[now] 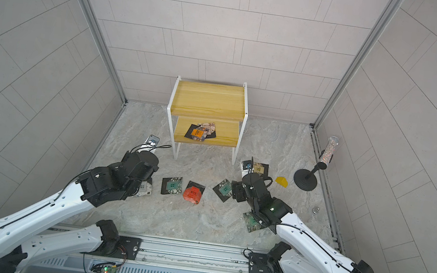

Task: Remove the tea bags from the shelf
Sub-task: Place the tea bag at the center of the board.

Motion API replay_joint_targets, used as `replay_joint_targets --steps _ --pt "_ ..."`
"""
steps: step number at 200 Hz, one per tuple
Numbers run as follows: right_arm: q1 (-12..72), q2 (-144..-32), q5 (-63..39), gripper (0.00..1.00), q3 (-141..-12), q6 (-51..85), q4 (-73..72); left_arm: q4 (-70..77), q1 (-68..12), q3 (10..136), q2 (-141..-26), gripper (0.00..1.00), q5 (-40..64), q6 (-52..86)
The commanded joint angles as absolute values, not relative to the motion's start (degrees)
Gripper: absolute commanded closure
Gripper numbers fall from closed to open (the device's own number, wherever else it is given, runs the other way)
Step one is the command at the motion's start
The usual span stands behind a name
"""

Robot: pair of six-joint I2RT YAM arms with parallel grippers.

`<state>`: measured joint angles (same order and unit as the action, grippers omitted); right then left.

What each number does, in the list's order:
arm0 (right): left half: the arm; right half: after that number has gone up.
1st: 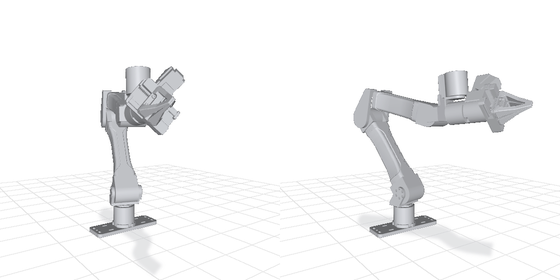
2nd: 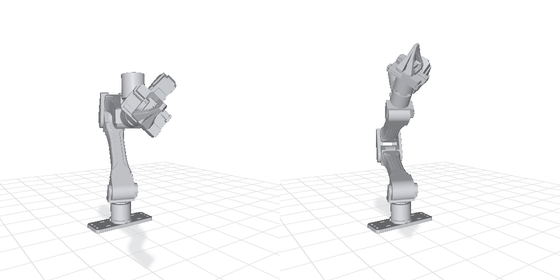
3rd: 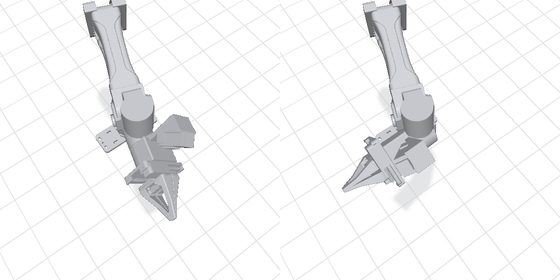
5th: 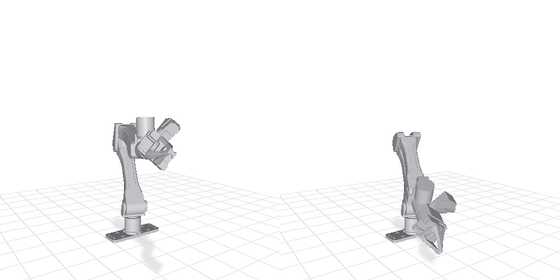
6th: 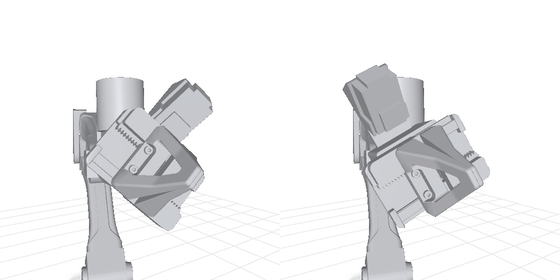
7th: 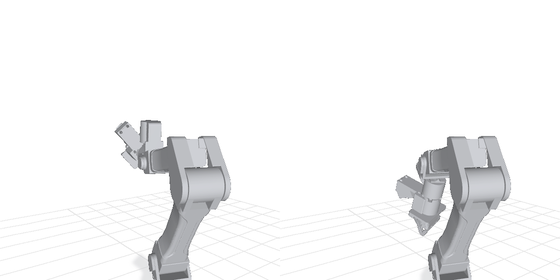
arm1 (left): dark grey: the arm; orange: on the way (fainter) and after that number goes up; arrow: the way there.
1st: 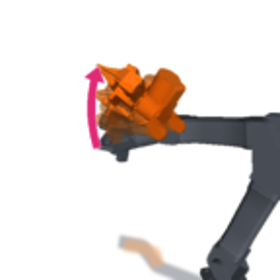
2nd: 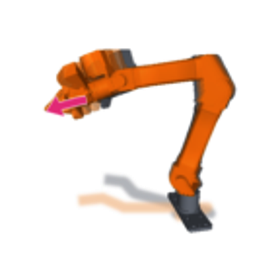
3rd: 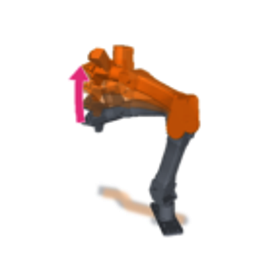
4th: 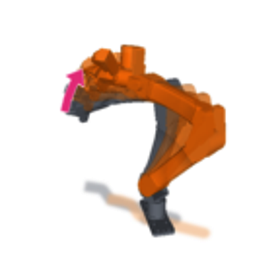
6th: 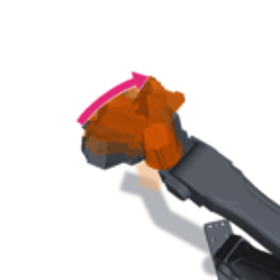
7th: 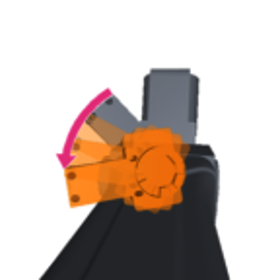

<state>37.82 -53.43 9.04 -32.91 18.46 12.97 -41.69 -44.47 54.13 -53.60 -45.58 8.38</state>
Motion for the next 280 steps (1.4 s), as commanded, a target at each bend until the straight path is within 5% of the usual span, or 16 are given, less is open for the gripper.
replay_joint_targets --steps 1,107,280 --pt "37.71 -52.78 8.97 0.22 -33.55 18.68 12.22 -50.43 -37.99 57.14 -55.21 1.00 -46.39 19.72" --pt "37.71 -50.34 10.78 0.22 -32.61 18.99 12.92 -51.90 -9.86 55.58 -68.74 1.00 -31.82 30.55" --pt "37.38 -47.20 14.39 0.22 -30.72 18.13 13.01 -51.29 -1.41 59.49 -96.04 1.00 -32.80 32.25"
